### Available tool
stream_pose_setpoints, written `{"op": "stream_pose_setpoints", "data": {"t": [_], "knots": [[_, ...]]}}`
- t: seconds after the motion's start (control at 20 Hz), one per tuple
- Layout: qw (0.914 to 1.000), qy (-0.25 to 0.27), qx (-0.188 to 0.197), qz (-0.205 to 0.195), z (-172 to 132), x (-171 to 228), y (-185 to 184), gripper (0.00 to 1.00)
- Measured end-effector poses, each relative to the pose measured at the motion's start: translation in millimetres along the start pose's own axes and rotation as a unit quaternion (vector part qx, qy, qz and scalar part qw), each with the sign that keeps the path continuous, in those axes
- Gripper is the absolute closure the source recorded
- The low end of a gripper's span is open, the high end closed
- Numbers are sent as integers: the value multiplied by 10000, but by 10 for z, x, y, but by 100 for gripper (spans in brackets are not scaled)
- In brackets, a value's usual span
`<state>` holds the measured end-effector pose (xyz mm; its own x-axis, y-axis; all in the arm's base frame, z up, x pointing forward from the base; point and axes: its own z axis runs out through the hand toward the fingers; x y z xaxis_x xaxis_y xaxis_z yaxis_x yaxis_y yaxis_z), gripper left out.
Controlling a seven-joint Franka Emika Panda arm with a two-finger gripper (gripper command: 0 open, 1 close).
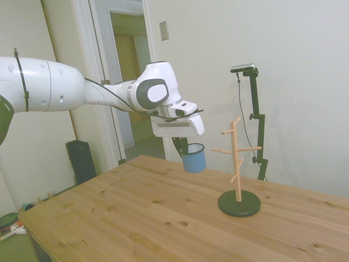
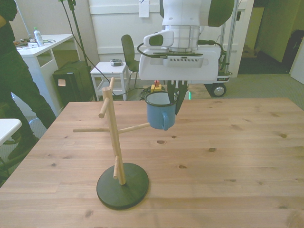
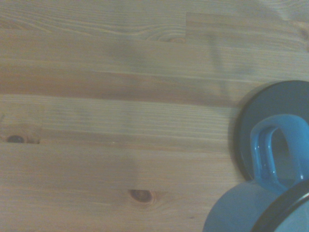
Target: Hang the mug
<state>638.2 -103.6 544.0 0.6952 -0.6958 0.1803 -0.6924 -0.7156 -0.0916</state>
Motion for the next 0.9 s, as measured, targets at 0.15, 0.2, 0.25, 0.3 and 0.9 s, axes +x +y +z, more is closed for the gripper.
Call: {"op": "stream_pose_setpoints", "data": {"t": [0.15,0.2,0.25,0.3,0.9], "knots": [[10000,1,12,44,-29,72,37,100],[10000,1,20,54,-42,88,46,100],[10000,3,37,60,-55,101,54,100],[10000,0,61,66,-69,114,61,100],[9999,-64,107,55,-226,381,-218,100]]}}
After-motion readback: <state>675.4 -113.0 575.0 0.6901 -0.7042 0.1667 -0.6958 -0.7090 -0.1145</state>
